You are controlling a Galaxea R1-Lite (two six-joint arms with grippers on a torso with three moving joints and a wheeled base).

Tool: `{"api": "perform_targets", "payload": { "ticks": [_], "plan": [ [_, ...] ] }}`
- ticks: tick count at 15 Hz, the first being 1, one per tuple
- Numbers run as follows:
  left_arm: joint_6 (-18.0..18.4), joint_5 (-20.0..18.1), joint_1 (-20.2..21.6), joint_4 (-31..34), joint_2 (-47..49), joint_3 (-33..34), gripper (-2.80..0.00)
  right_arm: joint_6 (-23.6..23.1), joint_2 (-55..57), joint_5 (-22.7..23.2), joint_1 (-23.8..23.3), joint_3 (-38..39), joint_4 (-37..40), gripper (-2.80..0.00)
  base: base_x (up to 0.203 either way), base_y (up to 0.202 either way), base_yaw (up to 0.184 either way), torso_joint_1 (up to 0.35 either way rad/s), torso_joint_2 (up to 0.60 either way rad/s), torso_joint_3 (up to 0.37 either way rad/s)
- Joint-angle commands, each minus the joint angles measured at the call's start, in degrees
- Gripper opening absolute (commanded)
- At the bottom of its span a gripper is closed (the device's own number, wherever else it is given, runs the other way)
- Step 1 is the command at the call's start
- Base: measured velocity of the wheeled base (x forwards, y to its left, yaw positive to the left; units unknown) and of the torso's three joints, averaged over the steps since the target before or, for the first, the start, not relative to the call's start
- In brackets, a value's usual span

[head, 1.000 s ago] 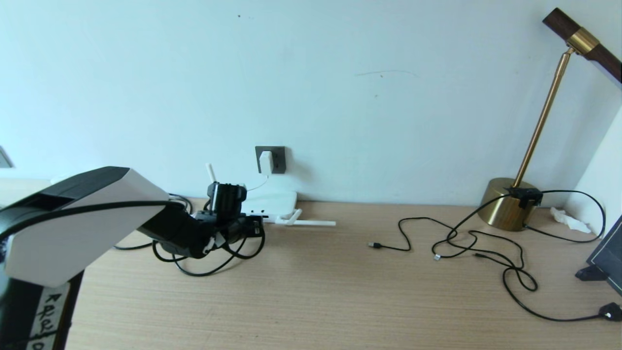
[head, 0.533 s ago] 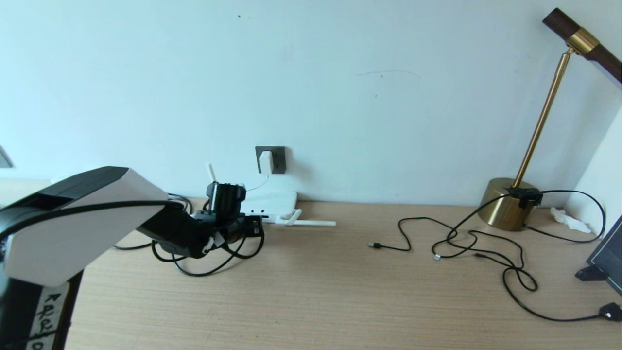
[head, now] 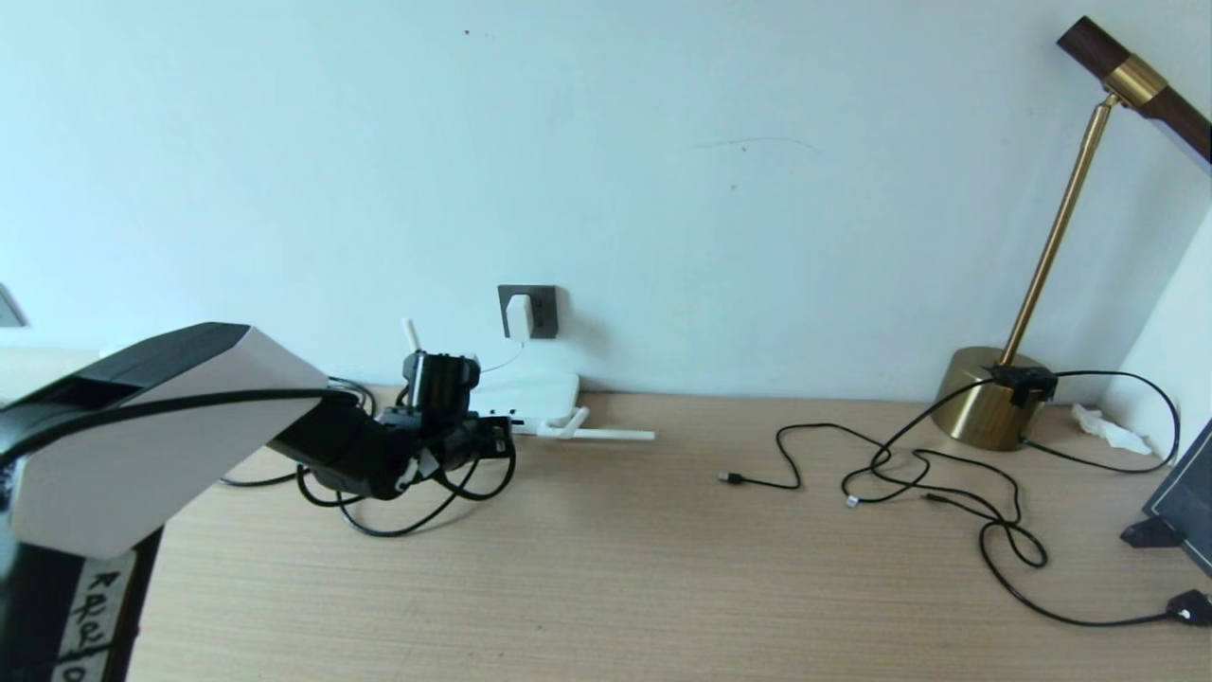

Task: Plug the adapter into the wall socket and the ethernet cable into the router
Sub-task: Plug cable into router interface

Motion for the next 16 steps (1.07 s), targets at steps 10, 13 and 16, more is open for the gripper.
{"api": "perform_targets", "payload": {
  "ticks": [10,13,16],
  "plan": [
    [0.02,0.05,-0.1,-0.43,1.05,-0.9,-2.8,0.02,0.05,0.02,-0.01,0.01,0.06,-2.8,0.0,0.0,0.0,0.0,0.0,0.0],
    [0.02,0.05,-0.1,-0.43,1.23,-0.82,-2.8,0.02,0.05,0.02,-0.04,0.01,-0.01,-2.8,0.0,0.0,0.0,0.0,0.0,0.0],
    [0.02,0.05,-0.1,-0.43,1.23,-0.9,-2.8,0.02,0.05,0.02,-0.01,0.01,0.06,-2.8,0.0,0.0,0.0,0.0,0.0,0.0]
  ]
}}
